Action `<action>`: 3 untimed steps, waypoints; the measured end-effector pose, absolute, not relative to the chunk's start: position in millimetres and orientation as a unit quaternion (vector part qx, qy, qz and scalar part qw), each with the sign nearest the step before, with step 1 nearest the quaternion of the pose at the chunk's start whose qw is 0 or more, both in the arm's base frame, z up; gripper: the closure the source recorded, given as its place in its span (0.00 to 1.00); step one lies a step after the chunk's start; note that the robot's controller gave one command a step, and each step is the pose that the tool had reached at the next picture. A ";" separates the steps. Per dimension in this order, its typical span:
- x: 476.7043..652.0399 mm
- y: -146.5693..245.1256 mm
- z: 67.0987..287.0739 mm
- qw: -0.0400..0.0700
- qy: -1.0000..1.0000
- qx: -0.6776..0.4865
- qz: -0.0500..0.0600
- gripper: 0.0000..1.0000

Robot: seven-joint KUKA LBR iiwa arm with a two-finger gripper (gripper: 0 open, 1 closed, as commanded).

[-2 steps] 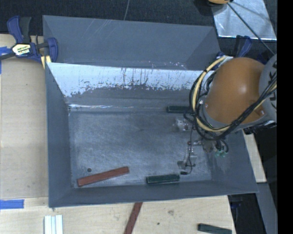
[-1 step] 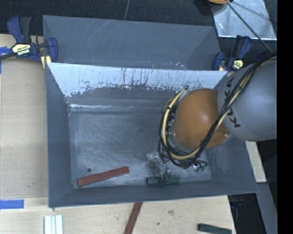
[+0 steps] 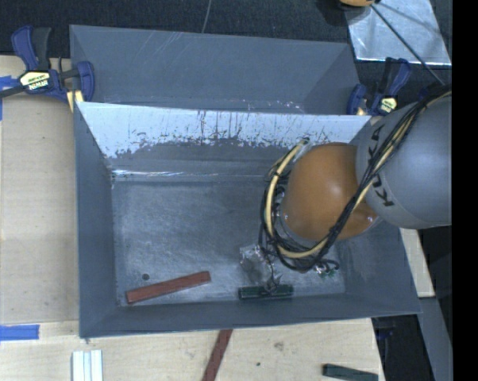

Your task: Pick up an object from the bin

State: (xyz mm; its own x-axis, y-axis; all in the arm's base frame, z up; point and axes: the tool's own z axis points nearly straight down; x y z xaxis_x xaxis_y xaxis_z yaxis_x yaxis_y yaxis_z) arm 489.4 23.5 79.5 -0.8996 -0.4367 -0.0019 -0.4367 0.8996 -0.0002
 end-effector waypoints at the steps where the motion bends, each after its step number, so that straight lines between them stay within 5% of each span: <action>1: 503.5 60.2 117.6 0.001 0.975 -0.220 0.000 0.00; 2: 503.4 60.1 117.6 0.001 0.975 -0.220 0.000 0.00; 3: 493.5 146.5 70.6 0.001 0.932 -0.363 0.001 1.00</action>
Offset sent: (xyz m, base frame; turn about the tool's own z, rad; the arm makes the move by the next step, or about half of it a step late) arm 0.0000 0.0000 0.0000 0.0000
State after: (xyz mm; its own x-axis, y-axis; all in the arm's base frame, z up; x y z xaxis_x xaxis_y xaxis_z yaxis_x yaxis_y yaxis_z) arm 493.5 146.5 70.6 -0.7362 -0.6767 -0.0027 -0.6767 0.7362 0.0004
